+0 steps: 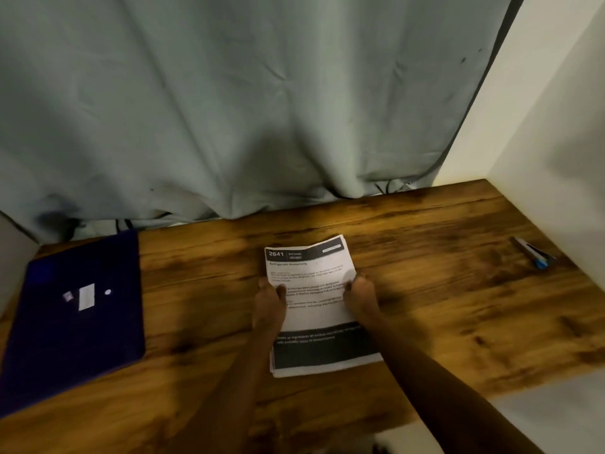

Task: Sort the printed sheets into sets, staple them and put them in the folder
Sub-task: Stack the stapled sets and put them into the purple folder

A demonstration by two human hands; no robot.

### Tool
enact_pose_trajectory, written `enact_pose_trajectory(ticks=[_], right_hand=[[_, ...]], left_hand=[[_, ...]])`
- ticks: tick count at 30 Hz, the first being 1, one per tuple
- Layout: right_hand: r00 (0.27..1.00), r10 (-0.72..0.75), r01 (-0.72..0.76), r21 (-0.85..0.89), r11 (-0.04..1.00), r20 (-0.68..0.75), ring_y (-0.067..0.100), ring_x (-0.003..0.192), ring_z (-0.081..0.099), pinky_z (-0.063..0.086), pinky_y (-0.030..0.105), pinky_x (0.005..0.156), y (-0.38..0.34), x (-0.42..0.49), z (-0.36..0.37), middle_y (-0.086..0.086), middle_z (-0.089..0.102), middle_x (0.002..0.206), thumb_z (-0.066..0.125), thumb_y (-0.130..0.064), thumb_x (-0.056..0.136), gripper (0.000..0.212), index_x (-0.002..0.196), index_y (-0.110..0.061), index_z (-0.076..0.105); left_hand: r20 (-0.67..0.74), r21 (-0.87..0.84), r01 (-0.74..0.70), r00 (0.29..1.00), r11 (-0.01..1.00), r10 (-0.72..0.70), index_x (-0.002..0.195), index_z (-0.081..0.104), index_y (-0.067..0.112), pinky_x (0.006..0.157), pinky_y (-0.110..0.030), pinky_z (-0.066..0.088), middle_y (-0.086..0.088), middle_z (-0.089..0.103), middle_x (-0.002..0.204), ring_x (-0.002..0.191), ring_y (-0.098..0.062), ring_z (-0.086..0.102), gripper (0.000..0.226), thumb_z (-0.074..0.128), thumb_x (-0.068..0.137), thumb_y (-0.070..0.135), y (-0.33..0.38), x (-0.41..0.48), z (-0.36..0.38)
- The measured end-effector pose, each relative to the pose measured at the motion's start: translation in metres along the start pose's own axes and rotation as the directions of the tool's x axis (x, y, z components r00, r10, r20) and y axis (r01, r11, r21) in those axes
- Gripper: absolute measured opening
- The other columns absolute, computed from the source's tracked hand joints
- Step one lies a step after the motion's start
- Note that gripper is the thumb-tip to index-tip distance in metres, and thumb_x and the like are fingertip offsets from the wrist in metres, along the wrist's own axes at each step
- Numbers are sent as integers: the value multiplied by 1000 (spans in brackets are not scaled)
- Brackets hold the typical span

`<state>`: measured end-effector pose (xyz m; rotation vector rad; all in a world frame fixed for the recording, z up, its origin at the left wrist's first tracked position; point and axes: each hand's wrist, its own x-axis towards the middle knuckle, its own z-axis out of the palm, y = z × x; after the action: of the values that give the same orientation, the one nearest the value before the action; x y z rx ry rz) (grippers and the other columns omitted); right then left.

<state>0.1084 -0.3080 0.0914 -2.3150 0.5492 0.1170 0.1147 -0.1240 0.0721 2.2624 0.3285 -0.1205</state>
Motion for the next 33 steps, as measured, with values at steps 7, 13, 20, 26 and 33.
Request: enact_pose_trajectory(ticks=[7, 13, 20, 26, 33], right_hand=[[981, -162, 125, -298, 946, -104, 31, 141, 22, 23, 42, 115, 21, -11, 18, 16, 22, 153, 48, -26, 97, 69, 151, -6, 11], [809, -524, 585, -442, 680, 266, 25, 146, -15, -16, 37, 117, 32, -34, 51, 5, -15, 157, 14, -52, 92, 68, 150, -23, -9], [854, -473, 514, -491, 704, 216, 24, 147, -10, -13, 40, 116, 49, -27, 68, 5, -6, 159, 16, -54, 94, 64, 150, -26, 0], [857, -481, 509, -442, 739, 183, 18, 147, -10, -10, 35, 117, 49, -27, 70, 2, -6, 159, 9, -51, 93, 66, 150, -20, -2], [916, -398, 378, -454, 807, 55, 13, 146, -2, -8, 33, 117, 66, -12, 50, 3, 8, 159, 8, -46, 93, 67, 152, -16, 8]], left_hand=[[-22, 210, -155, 986, 965, 163, 151, 15, 3, 107, -42, 35, -22, 28, 149, 133, -35, 36, 68, 45, 99, 36, -24, -20, 11], [195, 516, -476, 875, 713, 443, 152, 19, 20, 115, -52, 10, -11, 14, 159, 146, -31, 10, 63, 8, 99, 52, -42, -33, 32], [238, 531, -457, 889, 713, 392, 151, 13, 27, 118, -46, 7, -9, 13, 158, 145, -33, 12, 58, 15, 98, 50, -56, -27, 38], [234, 536, -448, 893, 716, 384, 152, 6, 29, 118, -44, 2, -5, -1, 159, 147, -27, -6, 62, 11, 95, 54, -55, -26, 38], [249, 540, -450, 893, 712, 375, 153, 2, 31, 117, -40, -11, -2, -2, 161, 148, -21, -5, 71, 14, 91, 64, -56, -26, 29]])
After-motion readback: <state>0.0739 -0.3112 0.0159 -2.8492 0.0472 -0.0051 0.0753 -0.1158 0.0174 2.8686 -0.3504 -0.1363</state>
